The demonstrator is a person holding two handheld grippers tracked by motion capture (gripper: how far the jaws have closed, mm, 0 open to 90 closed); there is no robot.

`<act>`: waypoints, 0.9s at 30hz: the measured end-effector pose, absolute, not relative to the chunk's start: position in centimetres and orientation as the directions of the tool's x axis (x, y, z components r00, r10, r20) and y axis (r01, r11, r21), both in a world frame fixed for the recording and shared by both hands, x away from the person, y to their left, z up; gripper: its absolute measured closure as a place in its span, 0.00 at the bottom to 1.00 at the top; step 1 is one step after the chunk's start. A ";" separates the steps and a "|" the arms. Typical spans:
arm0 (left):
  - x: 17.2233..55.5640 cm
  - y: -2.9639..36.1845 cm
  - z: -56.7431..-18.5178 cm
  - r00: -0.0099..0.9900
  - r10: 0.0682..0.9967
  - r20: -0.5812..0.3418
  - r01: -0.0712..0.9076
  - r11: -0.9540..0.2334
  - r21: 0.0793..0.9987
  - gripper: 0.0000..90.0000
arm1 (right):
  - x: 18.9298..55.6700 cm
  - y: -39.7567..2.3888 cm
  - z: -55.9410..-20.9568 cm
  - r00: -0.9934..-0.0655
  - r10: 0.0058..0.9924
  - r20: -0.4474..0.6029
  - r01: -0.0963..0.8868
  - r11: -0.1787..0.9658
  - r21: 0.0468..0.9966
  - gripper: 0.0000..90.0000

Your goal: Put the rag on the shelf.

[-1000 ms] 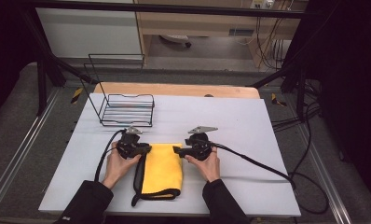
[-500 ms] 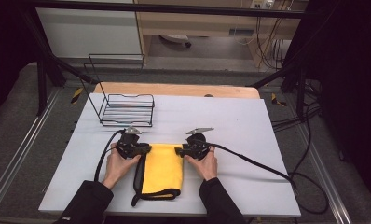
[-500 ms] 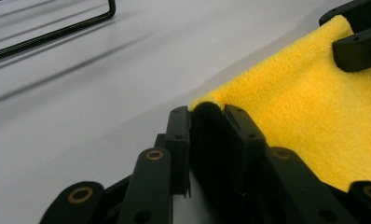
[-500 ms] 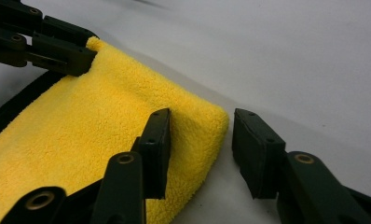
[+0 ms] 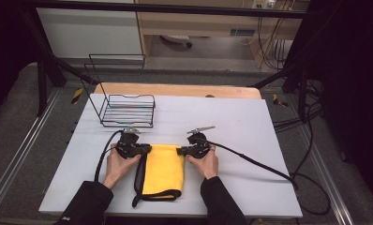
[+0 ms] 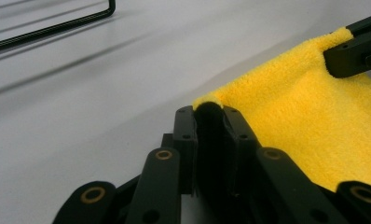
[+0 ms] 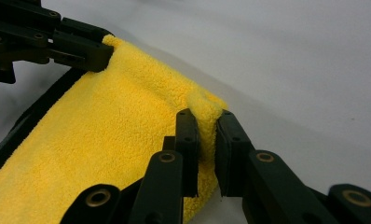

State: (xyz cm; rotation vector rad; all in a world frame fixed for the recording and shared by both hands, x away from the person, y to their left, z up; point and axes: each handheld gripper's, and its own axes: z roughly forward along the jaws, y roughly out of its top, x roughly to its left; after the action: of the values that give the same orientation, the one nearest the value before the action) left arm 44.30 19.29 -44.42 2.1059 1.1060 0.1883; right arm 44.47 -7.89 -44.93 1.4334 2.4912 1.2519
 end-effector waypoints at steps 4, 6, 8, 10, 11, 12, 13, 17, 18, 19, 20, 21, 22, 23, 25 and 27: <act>44.2 19.5 -44.2 0.608 0.764 -0.216 0.659 -0.335 0.673 0.88 | 44.4 -8.0 -44.7 -0.582 0.727 0.363 0.722 0.258 0.642 0.92; 44.1 19.7 -43.9 0.603 0.763 -0.231 0.662 -0.318 0.679 0.89 | 44.2 -8.0 -44.5 -0.589 0.724 0.358 0.713 0.257 0.652 0.92; 43.9 19.9 -43.5 0.605 0.761 -0.233 0.652 -0.305 0.694 0.89 | 43.9 -8.1 -44.1 -0.599 0.720 0.351 0.699 0.256 0.668 0.92; 43.5 19.9 -43.0 0.611 0.760 -0.221 0.635 -0.303 0.711 0.89 | 43.5 -8.2 -43.6 -0.612 0.712 0.345 0.680 0.251 0.689 0.92; 43.2 20.0 -42.7 0.615 0.759 -0.213 0.624 -0.303 0.720 0.89 | 43.4 -8.3 -43.3 -0.617 0.708 0.344 0.672 0.247 0.698 0.92; 42.9 20.1 -42.4 0.618 0.758 -0.209 0.613 -0.298 0.732 0.89 | 43.0 -8.4 -42.8 -0.628 0.700 0.340 0.652 0.236 0.720 0.92; 42.7 20.3 -42.1 0.620 0.757 -0.208 0.603 -0.289 0.743 0.89 | 43.0 -8.4 -42.8 -0.628 0.700 0.340 0.652 0.236 0.720 0.92; 41.6 21.0 -40.8 0.629 0.748 -0.214 0.571 -0.257 0.780 0.89 | 42.3 -8.6 -41.8 -0.653 0.680 0.334 0.610 0.209 0.764 0.92; 41.4 21.1 -40.5 0.631 0.747 -0.209 0.562 -0.255 0.787 0.89 | 42.1 -8.6 -41.6 -0.661 0.676 0.326 0.598 0.212 0.773 0.92; 41.1 21.2 -40.3 0.631 0.749 -0.203 0.552 -0.251 0.795 0.89 | 41.9 -8.5 -41.3 -0.669 0.671 0.319 0.584 0.210 0.784 0.92; 40.8 21.2 -40.0 0.633 0.749 -0.196 0.543 -0.248 0.803 0.89 | 41.5 -8.5 -40.8 -0.680 0.666 0.306 0.560 0.204 0.803 0.92; 40.6 21.3 -39.8 0.634 0.749 -0.190 0.530 -0.242 0.813 0.89 | 41.3 -8.4 -40.6 -0.683 0.666 0.299 0.548 0.197 0.813 0.92; 40.3 21.4 -39.5 0.636 0.750 -0.182 0.516 -0.239 0.822 0.89 | 41.3 -8.4 -40.6 -0.683 0.666 0.299 0.548 0.197 0.813 0.92; 40.1 21.5 -39.3 0.641 0.747 -0.174 0.503 -0.238 0.831 0.89 | 41.1 -8.4 -40.3 -0.690 0.663 0.289 0.533 0.196 0.823 0.92; 39.7 21.7 -38.7 0.646 0.746 -0.164 0.478 -0.226 0.849 0.89 | 40.6 -8.4 -39.4 -0.703 0.657 0.272 0.496 0.178 0.850 0.92; 39.3 21.8 -38.2 0.648 0.744 -0.159 0.457 -0.213 0.863 0.89 | 40.4 -8.4 -39.1 -0.705 0.655 0.272 0.488 0.169 0.856 0.92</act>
State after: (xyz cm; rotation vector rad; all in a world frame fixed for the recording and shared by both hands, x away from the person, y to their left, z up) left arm 39.27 21.80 -38.19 1.8588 0.9543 0.3571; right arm 40.43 -8.44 -39.13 1.1233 2.2751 1.5667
